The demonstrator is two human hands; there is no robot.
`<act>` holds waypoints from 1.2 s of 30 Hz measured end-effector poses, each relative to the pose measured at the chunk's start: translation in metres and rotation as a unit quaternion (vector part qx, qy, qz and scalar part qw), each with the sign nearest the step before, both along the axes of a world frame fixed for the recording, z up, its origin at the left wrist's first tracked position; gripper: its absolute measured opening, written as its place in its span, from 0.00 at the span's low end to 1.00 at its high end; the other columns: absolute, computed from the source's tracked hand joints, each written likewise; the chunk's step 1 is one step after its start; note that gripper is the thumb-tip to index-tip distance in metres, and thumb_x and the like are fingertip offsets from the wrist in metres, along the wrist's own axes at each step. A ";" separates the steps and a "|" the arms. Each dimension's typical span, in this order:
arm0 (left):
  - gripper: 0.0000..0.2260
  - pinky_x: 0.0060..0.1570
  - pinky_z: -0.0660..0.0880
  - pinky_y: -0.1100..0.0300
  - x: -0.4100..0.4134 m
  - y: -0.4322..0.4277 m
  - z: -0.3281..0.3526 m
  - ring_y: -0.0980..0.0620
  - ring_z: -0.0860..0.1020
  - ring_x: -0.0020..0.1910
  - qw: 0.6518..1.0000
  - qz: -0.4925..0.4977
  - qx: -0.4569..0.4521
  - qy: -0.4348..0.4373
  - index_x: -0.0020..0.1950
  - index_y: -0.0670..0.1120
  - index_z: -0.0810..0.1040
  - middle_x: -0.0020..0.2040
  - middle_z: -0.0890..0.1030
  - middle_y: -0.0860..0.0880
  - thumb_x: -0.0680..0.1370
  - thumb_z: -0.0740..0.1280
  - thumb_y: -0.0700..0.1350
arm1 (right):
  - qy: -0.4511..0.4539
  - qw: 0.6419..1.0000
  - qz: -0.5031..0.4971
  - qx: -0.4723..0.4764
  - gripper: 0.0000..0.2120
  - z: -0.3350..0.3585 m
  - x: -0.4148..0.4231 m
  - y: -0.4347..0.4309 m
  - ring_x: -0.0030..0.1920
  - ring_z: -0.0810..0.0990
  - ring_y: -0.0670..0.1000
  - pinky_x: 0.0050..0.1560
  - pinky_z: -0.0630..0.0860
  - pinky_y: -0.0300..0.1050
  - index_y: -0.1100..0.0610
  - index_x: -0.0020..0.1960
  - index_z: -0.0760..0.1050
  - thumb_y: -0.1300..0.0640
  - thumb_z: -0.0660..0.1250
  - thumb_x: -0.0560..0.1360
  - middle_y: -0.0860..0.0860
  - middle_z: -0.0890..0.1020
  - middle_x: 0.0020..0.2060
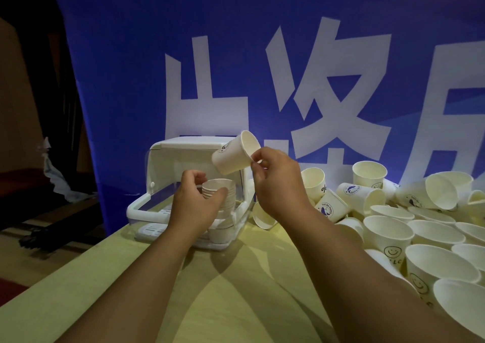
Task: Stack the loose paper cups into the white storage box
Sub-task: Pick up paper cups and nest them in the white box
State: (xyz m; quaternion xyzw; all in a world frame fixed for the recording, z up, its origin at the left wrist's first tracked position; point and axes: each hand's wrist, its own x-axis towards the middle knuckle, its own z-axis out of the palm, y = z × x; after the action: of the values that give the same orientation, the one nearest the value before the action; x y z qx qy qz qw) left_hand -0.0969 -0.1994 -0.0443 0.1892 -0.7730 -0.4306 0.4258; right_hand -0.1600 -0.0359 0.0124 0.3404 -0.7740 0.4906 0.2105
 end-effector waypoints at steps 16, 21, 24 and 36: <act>0.45 0.56 0.81 0.48 0.005 -0.006 -0.001 0.51 0.78 0.59 0.998 -0.024 -0.049 0.015 0.76 0.72 0.55 0.64 0.74 0.50 0.71 0.81 0.52 | -0.022 0.991 0.101 0.088 0.23 -0.005 0.008 0.003 0.66 0.75 0.51 0.57 0.70 0.39 0.43 0.75 0.68 0.61 0.60 0.84 0.49 0.77 0.68; 0.28 0.60 0.79 0.52 0.006 -0.006 -0.002 0.49 0.75 0.64 0.992 0.016 -0.114 -0.045 0.73 0.55 0.73 0.68 0.72 0.54 0.75 0.77 0.54 | -0.026 0.991 -0.004 0.133 0.11 -0.005 -0.012 0.006 0.52 0.81 0.50 0.53 0.77 0.42 0.49 0.58 0.82 0.60 0.65 0.81 0.48 0.83 0.55; 0.27 0.64 0.77 0.48 0.006 -0.006 -0.002 0.50 0.76 0.63 0.991 0.038 -0.112 -0.057 0.71 0.48 0.77 0.67 0.77 0.52 0.75 0.75 0.57 | -0.039 0.982 -0.086 0.163 0.09 -0.002 -0.030 0.016 0.47 0.80 0.52 0.53 0.81 0.50 0.51 0.53 0.83 0.61 0.68 0.78 0.51 0.83 0.50; 0.12 0.52 0.73 0.53 0.015 0.037 0.008 0.49 0.74 0.54 0.957 0.127 -0.255 0.055 0.53 0.50 0.79 0.53 0.76 0.52 0.76 0.69 0.56 | -0.127 0.889 -0.195 0.394 0.19 0.018 -0.032 0.065 0.50 0.76 0.52 0.57 0.76 0.45 0.59 0.65 0.72 0.55 0.72 0.77 0.54 0.75 0.48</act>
State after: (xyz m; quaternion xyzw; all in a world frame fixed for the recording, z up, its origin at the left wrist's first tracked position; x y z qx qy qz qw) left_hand -0.0822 -0.1625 -0.0365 0.1471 -0.8021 -0.1716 0.5528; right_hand -0.1920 0.0287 0.0302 0.1723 -0.9747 0.1331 0.0501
